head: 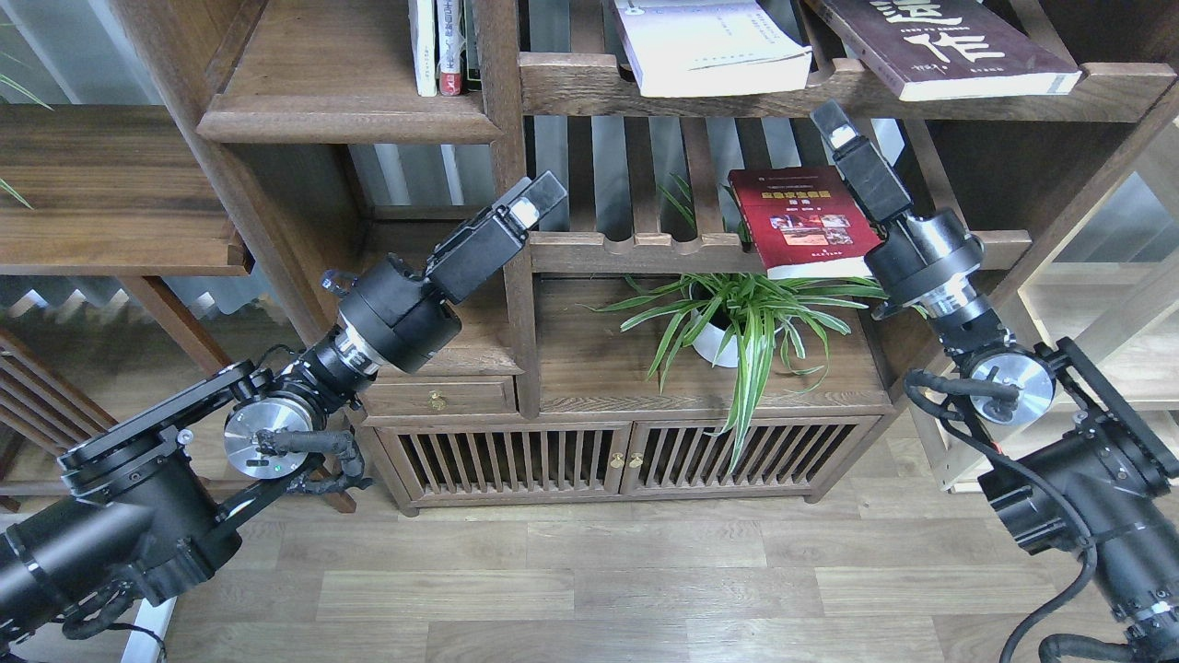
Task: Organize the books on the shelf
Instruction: 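Raise both grippers toward the middle shelf near the red book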
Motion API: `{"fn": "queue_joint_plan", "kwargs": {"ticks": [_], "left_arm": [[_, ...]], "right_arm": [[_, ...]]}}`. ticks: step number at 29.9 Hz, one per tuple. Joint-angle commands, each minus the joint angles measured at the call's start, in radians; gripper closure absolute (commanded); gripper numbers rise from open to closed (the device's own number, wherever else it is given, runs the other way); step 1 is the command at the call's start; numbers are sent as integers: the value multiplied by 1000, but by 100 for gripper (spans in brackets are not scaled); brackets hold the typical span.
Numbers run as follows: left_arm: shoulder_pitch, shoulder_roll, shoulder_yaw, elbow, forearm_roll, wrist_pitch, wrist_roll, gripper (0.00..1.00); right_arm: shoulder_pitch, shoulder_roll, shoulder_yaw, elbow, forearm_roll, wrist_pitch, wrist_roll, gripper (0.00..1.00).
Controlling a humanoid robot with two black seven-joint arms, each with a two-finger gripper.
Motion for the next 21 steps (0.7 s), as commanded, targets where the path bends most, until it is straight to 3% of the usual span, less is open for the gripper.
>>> {"fn": "queue_joint_plan", "kwargs": {"ticks": [1, 21], "left_arm": [[-7, 1, -14, 21, 2, 0, 0, 1], [-3, -16, -56, 15, 0, 0, -3, 1]], "right_arm": [[0, 0, 1, 0, 0, 0, 2, 0], [-11, 13, 1, 9, 3, 0, 3, 0]]}}
